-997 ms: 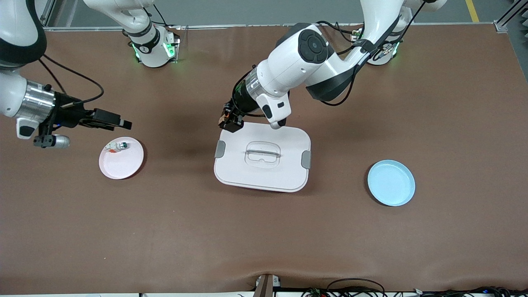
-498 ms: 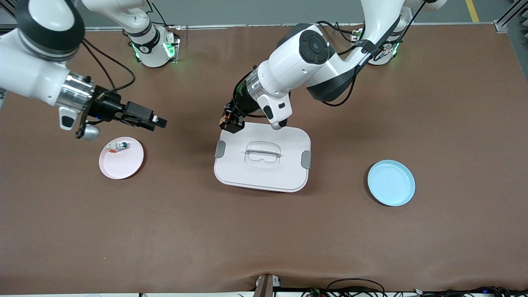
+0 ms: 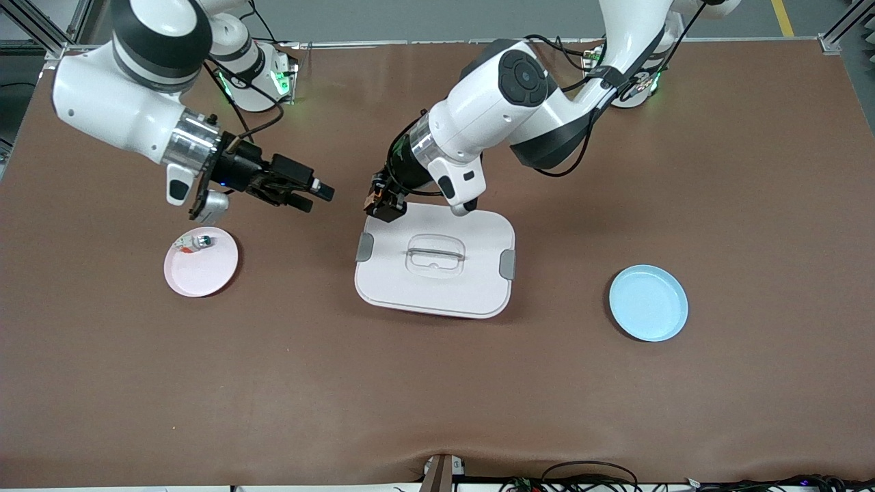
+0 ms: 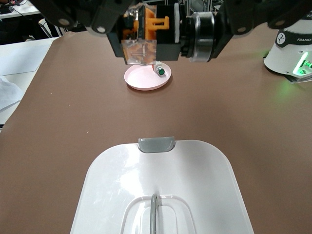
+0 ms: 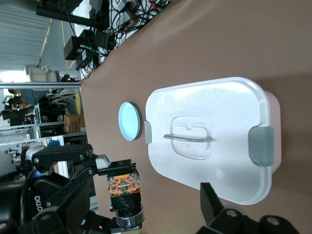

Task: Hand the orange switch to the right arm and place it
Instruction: 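Hold the switch with the left gripper while the right gripper reaches it, then close the right gripper on the switch and open the left gripper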

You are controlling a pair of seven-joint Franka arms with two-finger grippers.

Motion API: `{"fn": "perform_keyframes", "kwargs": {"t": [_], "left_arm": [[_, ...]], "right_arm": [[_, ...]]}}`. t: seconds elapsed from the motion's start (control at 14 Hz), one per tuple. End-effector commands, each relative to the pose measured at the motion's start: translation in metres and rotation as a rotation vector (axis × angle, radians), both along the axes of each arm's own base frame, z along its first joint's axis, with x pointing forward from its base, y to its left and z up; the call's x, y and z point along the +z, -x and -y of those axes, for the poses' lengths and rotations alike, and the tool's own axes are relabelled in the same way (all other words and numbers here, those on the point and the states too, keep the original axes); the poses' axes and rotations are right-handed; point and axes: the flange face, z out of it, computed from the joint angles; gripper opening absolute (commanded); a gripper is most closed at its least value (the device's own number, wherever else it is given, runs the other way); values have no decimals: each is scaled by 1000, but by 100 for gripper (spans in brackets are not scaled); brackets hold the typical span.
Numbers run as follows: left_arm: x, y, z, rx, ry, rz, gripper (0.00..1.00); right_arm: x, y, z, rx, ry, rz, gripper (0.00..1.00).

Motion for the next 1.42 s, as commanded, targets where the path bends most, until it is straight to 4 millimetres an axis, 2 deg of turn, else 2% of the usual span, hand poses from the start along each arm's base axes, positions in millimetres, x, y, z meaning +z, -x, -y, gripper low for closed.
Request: {"fn": "perform_keyframes", "kwargs": {"t": [0.0,0.21,0.78,1.0,1.35], "left_arm": [[9,-1,-3,19,-12,7,31],[11,-2,-4,21,-11,8,31],[13,-1,-4,21,-10,11,31],[13,-2,-5,23,-10,11,31],[13,-2,-5,23,-10,11,31]], "right_arm": [[-6,4,-13,39,-10,40,100],[-13,8,-32,46,5,53,100],[-31,-6,-53,-13,-47,-32,100],[-31,-5,-67,-36,-49,-49,100],[-27,-9,-70,-38,-53,-43,100]]}}
